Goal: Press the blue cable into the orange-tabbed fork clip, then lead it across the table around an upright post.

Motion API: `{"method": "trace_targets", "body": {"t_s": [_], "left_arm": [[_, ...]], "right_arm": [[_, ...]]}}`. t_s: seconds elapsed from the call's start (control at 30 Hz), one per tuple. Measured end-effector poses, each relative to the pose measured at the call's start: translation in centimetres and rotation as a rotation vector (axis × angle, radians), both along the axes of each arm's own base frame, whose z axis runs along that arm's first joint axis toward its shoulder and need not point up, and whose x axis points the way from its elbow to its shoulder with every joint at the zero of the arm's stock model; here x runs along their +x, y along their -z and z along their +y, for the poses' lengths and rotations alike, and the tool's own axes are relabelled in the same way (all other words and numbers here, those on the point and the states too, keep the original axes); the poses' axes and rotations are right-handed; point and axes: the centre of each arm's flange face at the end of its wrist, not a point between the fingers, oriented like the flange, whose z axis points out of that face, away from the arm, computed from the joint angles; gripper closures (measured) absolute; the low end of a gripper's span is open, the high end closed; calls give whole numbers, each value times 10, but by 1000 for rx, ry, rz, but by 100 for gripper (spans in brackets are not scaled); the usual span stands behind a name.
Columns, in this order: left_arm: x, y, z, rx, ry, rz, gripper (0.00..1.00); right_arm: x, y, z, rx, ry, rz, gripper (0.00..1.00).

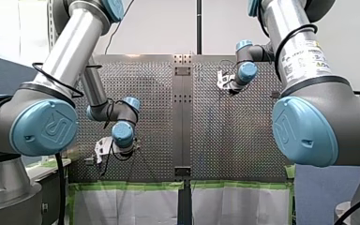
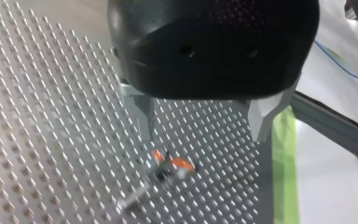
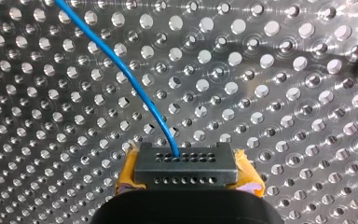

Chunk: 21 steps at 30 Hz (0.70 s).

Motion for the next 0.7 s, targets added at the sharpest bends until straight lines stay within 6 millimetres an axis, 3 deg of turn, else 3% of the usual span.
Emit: {"method": "trace_targets", "body": {"t_s": [0.4,0.57,0.7], "left_arm": [[-11,-44,-47,-91,120,-172,0],[-18,-52,-68,-122,197,-214,0],[-21,-53,-74,-129,217,-226,0]], "right_arm": [[7,1,4,-1,-9,4,100],[8,1,5,0,-7,6,100],[8,1,5,1,-7,6,100]]}}
